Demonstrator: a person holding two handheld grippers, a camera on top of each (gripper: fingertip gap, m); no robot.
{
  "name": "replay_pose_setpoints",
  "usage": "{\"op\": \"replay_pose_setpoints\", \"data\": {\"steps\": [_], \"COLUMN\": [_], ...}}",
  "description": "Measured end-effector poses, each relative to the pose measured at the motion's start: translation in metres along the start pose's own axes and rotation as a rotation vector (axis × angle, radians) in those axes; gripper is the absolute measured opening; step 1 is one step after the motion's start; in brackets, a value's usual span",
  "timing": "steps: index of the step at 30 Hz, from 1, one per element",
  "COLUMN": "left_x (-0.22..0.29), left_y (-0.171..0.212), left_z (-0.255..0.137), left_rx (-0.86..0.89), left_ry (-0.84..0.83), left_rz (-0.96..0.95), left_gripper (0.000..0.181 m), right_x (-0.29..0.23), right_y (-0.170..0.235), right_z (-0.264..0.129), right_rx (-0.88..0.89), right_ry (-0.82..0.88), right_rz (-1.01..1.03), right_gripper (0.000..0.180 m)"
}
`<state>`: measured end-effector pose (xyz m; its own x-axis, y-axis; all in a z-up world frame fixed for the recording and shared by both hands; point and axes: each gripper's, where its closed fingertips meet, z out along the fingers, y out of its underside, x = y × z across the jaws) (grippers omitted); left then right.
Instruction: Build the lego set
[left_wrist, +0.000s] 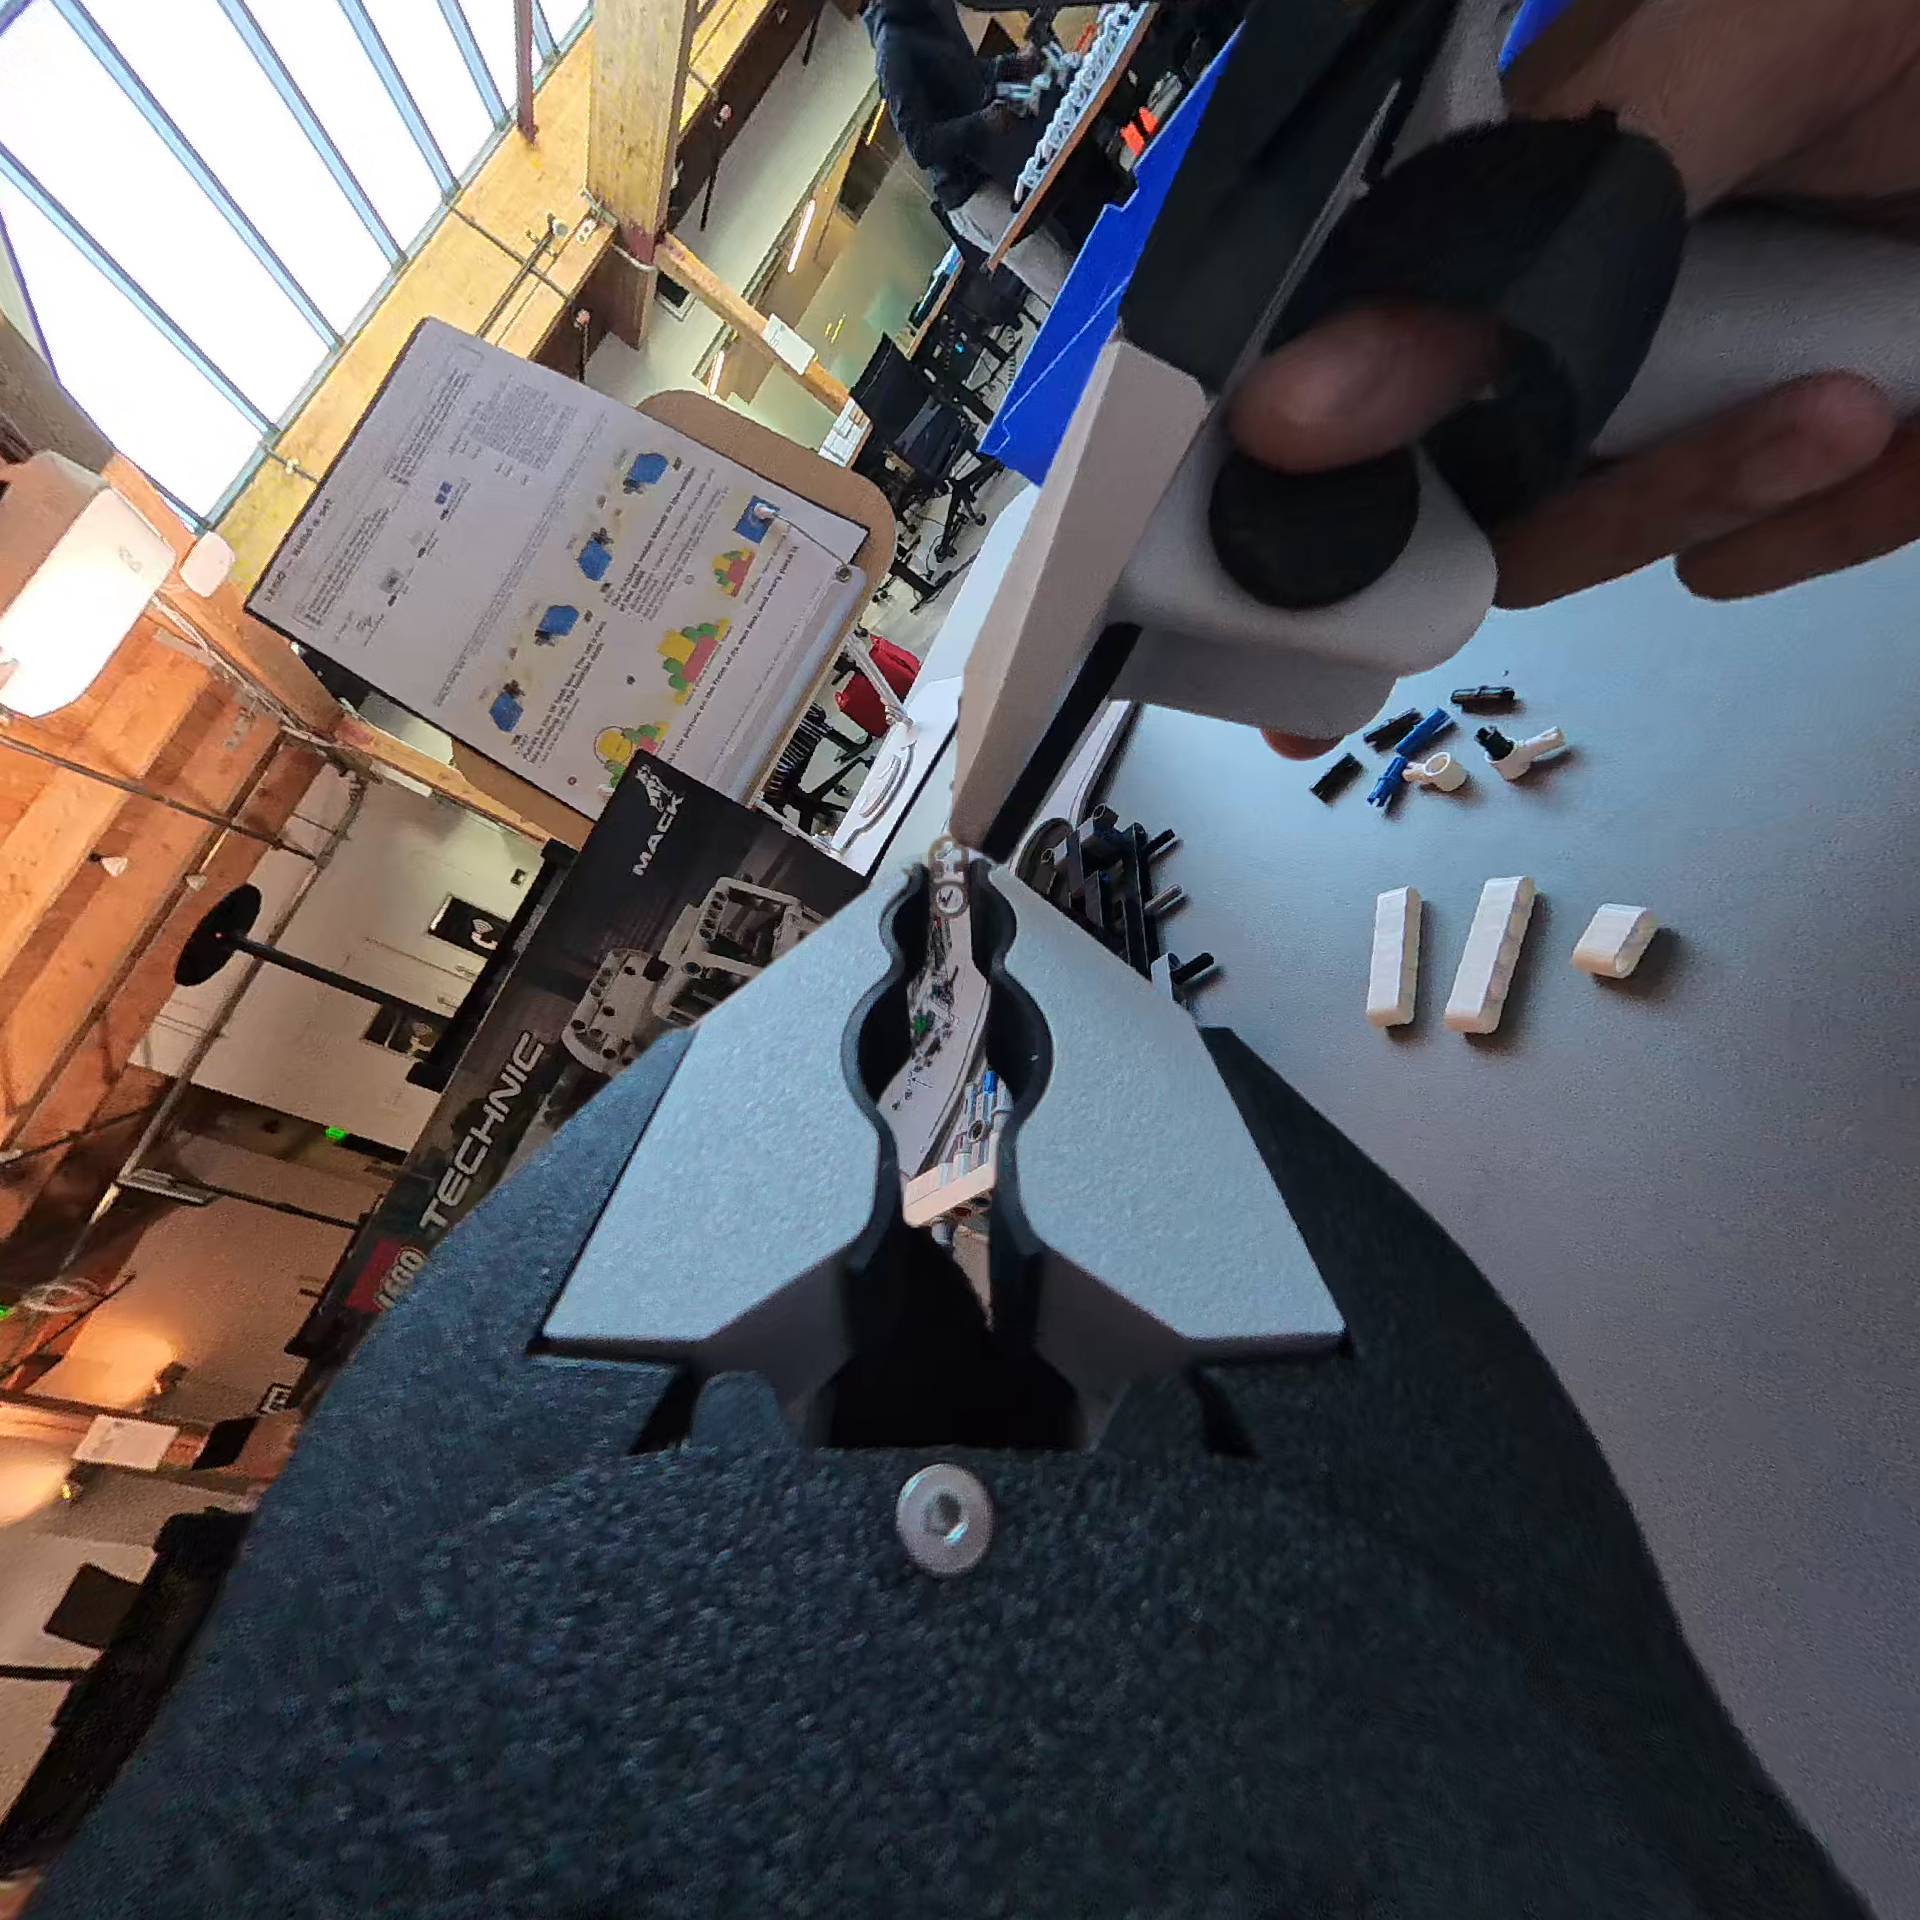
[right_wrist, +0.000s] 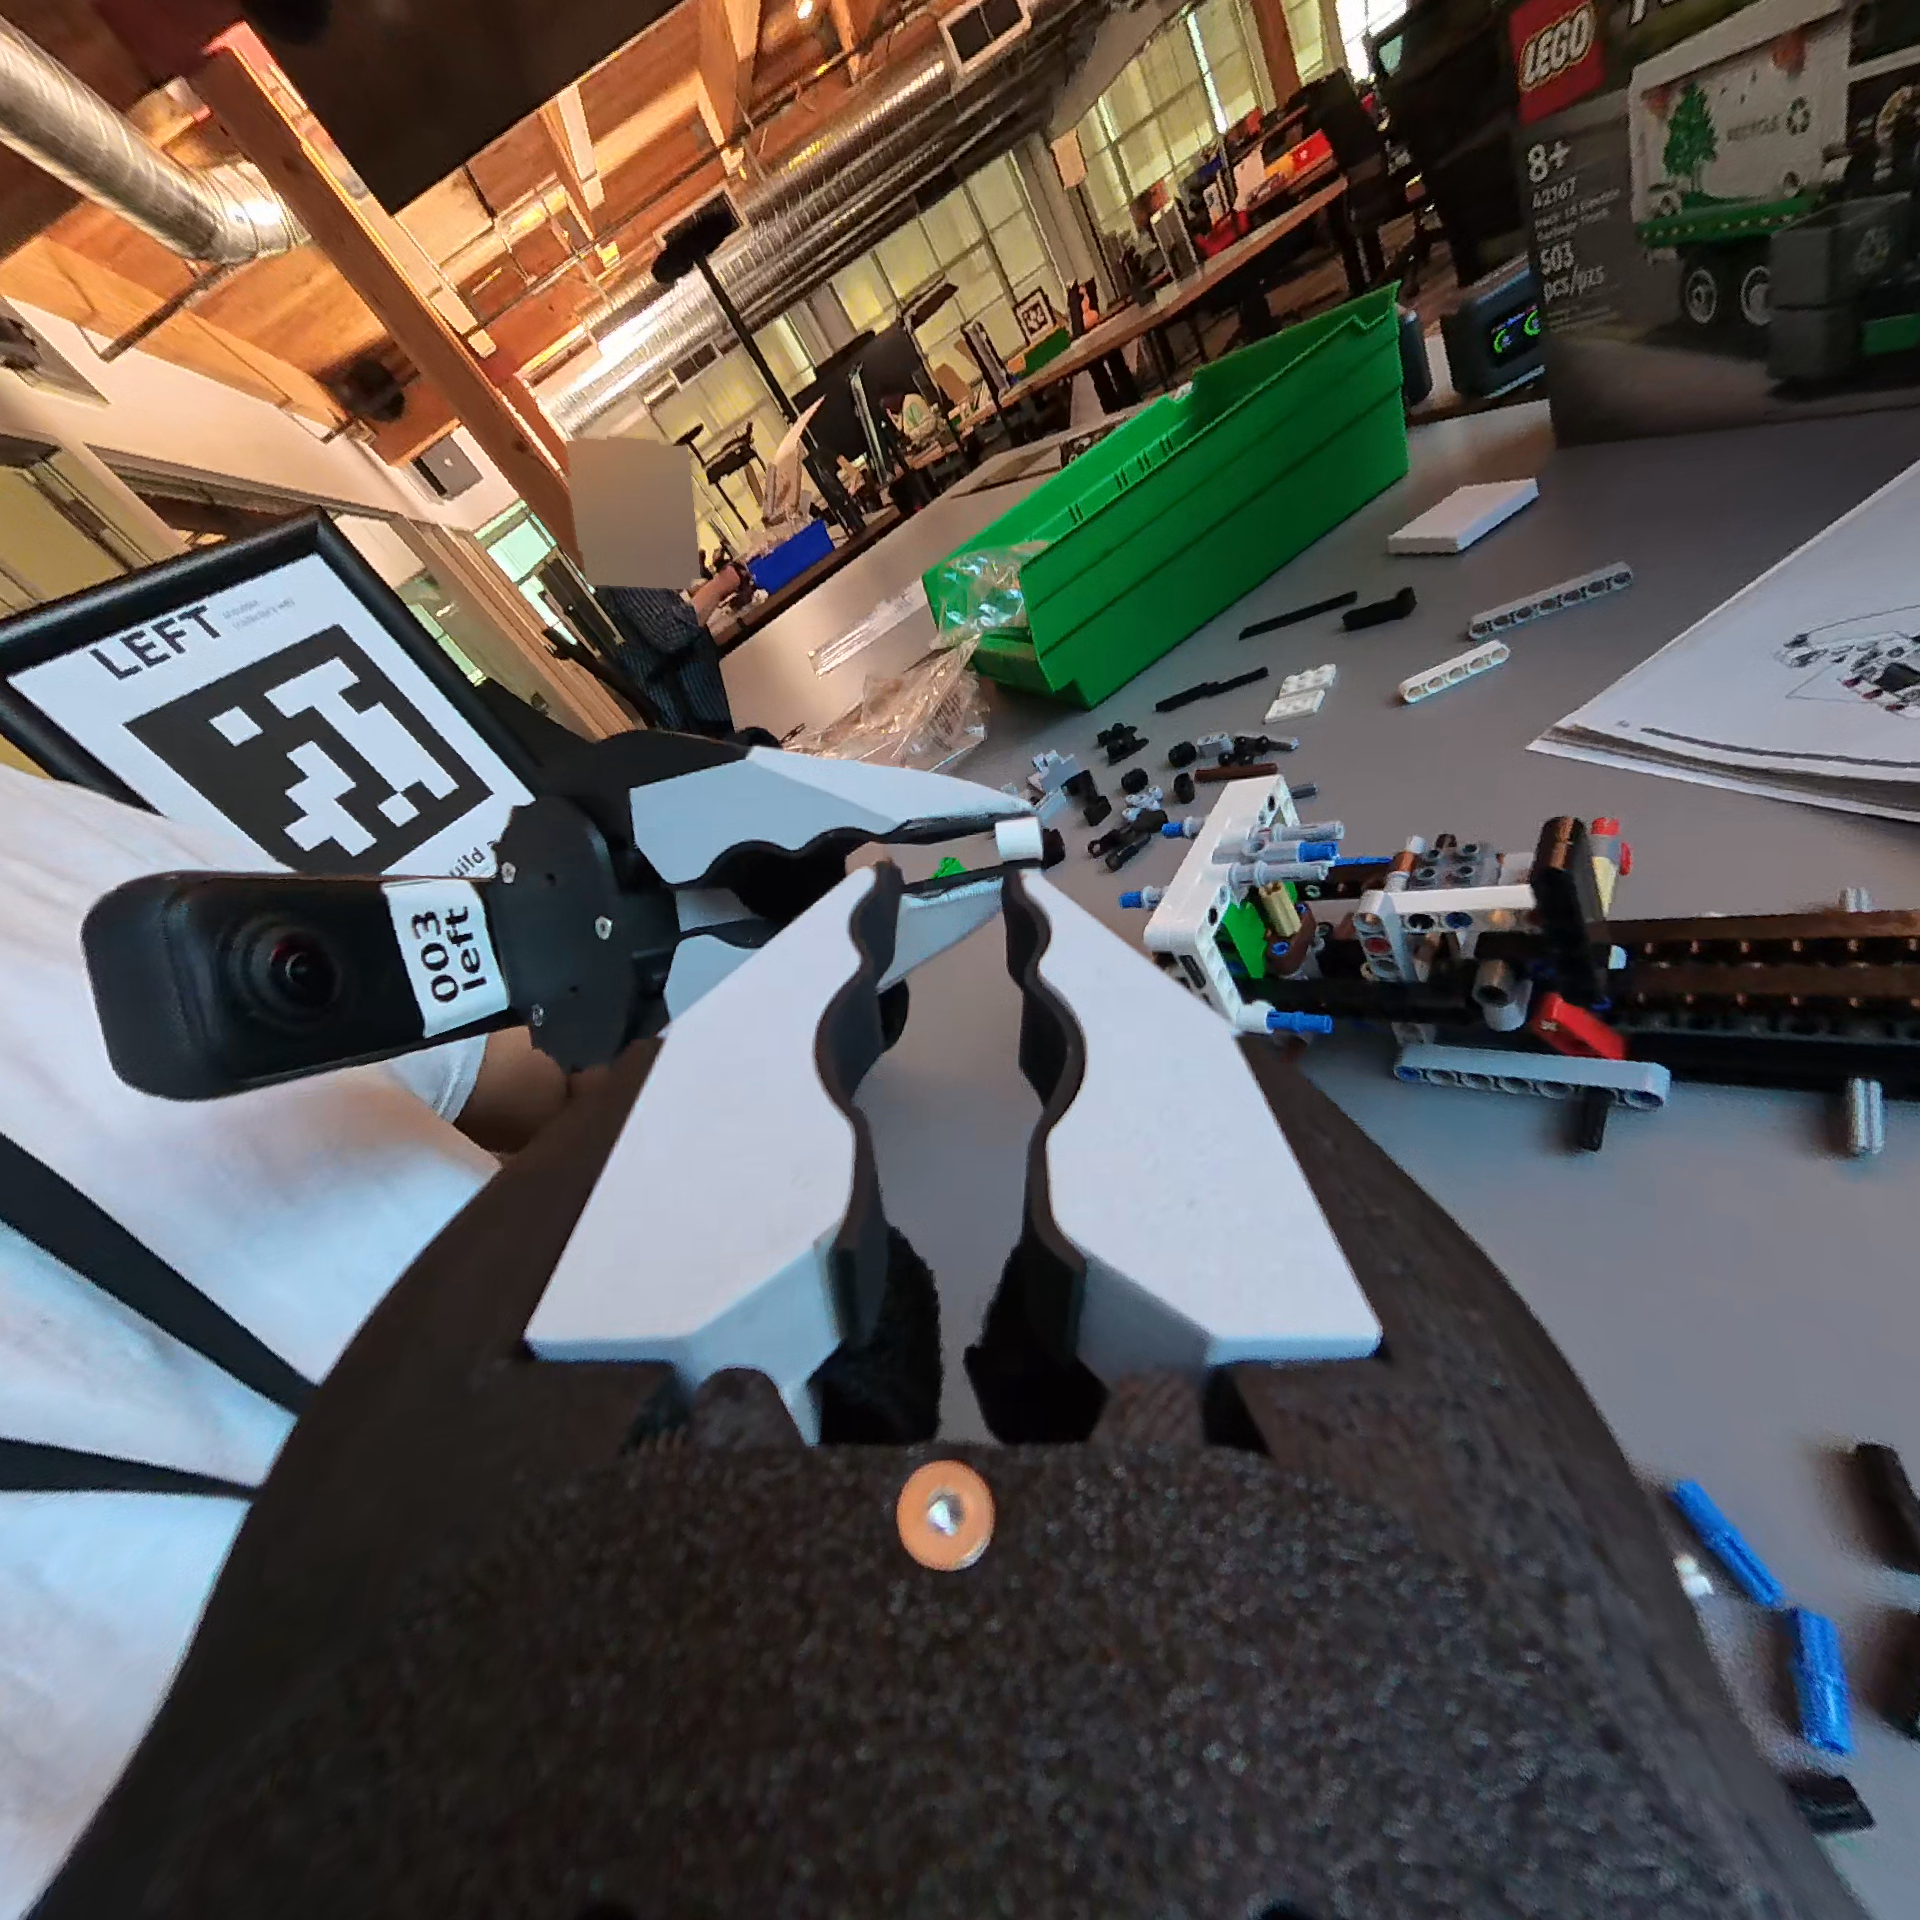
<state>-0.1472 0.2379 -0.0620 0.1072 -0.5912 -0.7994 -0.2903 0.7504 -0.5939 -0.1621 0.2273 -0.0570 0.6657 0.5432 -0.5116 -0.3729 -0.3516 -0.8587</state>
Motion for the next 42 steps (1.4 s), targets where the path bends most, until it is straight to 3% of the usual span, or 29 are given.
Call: {"op": "replay_pose_setpoints", "data": {"steps": [9, 15, 20, 23, 25, 31, 34, 37, 42], "left_x": [0.003, 0.004, 0.008, 0.021, 0.03, 0.054, 0.064, 0.067, 0.059], "left_y": [0.0, -0.002, -0.004, -0.007, -0.011, -0.019, -0.023, -0.025, -0.023], "left_z": [0.0, 0.001, 0.001, 0.0, -0.003, -0.015, -0.02, -0.023, -0.02], "left_rx": [0.017, 0.027, 0.03, 0.045, 0.06, 0.137, 0.16, 0.167, 0.158], "left_ry": [0.055, 0.067, 0.074, 0.175, 0.282, 0.582, 0.683, 0.732, 0.697], "left_rz": [-0.18, -0.237, -0.23, -0.216, -0.222, -0.049, 0.024, 0.053, 0.019], "left_gripper": [0.004, 0.003, 0.003, 0.01, 0.022, 0.023, 0.018, 0.011, 0.013], "right_x": [0.012, 0.015, 0.012, 0.015, 0.016, 0.004, -0.015, -0.016, -0.012], "right_y": [-0.006, -0.003, 0.0, 0.009, 0.02, 0.043, 0.044, 0.048, 0.043], "right_z": [-0.001, 0.002, 0.001, -0.006, -0.013, -0.038, -0.041, -0.039, -0.034], "right_rx": [0.099, 0.081, 0.077, -0.043, -0.216, -0.695, -0.78, -0.825, -0.733], "right_ry": [0.025, -0.008, -0.054, -0.095, -0.148, -0.318, -0.446, -0.441, -0.407], "right_rz": [0.036, 0.07, 0.092, 0.112, 0.145, 0.155, 0.082, 0.022, 0.003], "right_gripper": [0.01, 0.014, 0.006, 0.006, 0.006, 0.005, 0.006, 0.006, 0.006]}}
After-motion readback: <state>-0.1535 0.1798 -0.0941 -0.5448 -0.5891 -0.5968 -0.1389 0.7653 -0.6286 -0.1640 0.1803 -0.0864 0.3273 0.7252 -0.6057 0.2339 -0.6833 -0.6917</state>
